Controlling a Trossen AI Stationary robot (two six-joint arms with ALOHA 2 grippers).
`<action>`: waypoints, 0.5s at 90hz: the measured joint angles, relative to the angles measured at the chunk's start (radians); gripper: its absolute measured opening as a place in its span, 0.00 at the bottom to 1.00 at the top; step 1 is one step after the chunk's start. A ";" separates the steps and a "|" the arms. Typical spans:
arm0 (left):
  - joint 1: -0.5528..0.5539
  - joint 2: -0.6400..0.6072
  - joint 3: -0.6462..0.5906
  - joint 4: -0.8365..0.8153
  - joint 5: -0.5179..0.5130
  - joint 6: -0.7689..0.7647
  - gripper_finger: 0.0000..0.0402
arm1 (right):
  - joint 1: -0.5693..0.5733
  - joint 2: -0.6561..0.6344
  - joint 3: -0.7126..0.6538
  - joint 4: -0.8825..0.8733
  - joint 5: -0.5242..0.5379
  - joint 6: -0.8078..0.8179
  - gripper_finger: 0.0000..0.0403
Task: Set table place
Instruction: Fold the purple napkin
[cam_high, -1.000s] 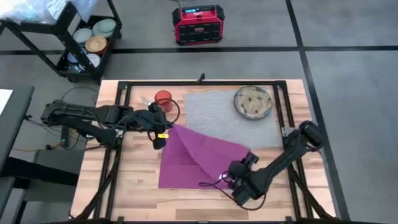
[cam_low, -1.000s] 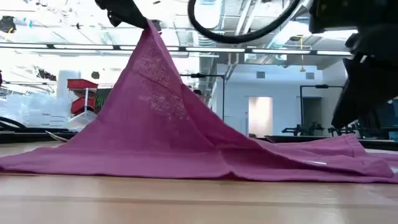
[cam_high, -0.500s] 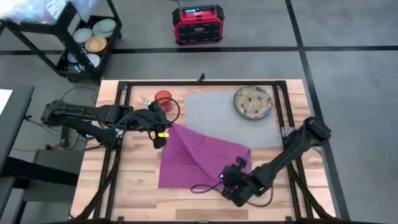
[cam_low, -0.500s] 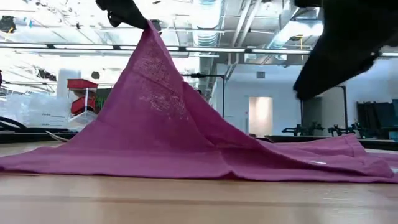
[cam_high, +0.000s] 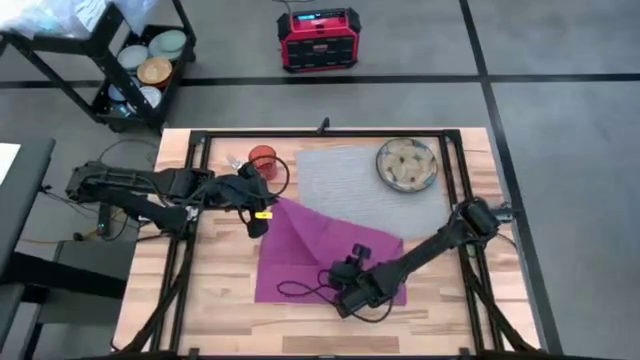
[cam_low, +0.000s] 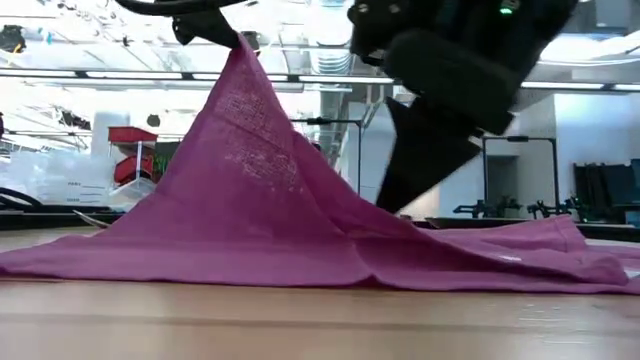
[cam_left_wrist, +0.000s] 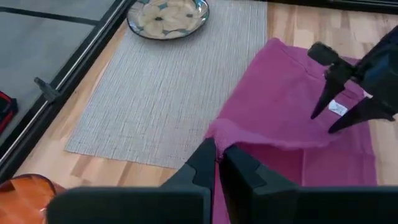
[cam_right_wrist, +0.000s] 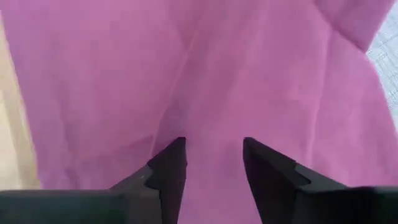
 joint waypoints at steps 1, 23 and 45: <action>0.000 0.000 0.000 0.000 0.000 0.000 0.00 | -0.001 0.000 0.000 0.000 0.000 0.000 0.42; 0.000 0.000 0.000 0.002 0.000 -0.010 0.00 | -0.034 0.000 -0.036 0.035 -0.058 0.028 0.49; 0.000 0.000 0.000 0.003 0.000 -0.011 0.00 | -0.091 -0.047 -0.043 -0.182 -0.049 0.046 0.05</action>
